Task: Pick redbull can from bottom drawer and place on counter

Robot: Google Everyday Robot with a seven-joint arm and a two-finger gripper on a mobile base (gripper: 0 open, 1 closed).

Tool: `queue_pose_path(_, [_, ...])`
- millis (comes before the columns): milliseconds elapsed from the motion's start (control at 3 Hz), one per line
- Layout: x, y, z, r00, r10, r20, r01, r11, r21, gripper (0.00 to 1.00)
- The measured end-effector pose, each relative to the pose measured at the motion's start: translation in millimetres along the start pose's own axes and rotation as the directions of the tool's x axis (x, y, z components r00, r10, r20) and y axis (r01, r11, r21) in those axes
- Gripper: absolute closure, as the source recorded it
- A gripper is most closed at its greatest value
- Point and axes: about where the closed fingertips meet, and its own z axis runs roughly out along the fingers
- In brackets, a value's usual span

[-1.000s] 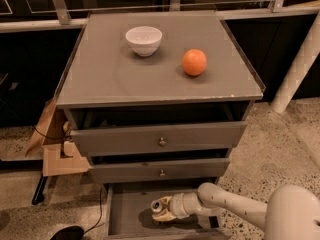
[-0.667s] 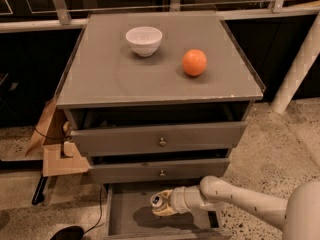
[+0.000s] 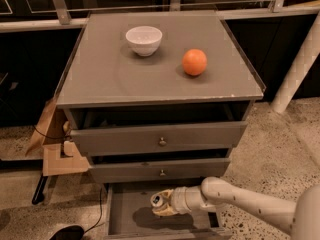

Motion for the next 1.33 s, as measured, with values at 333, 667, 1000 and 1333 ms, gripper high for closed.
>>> queue_pose_path(333, [-19.9, 5.3, -31.8, 1.000, -0.003, -0.004, 0.003, 0.9987, 0.051, 1.00])
queue_pose_path(667, [-62.9, 12.6, -75.0, 1.000, 0.016, -0.022, -0.014, 0.9946, 0.103, 1.00])
queue_pose_path(1000, [-117.3, 16.2, -123.8, 0.998, 0.047, -0.048, -0.042, 0.9928, 0.112, 1.00])
queue_pose_path(1333, [-141.5, 1.9, -147.3, 0.996, -0.004, -0.085, 0.016, 0.9887, 0.149, 1.00])
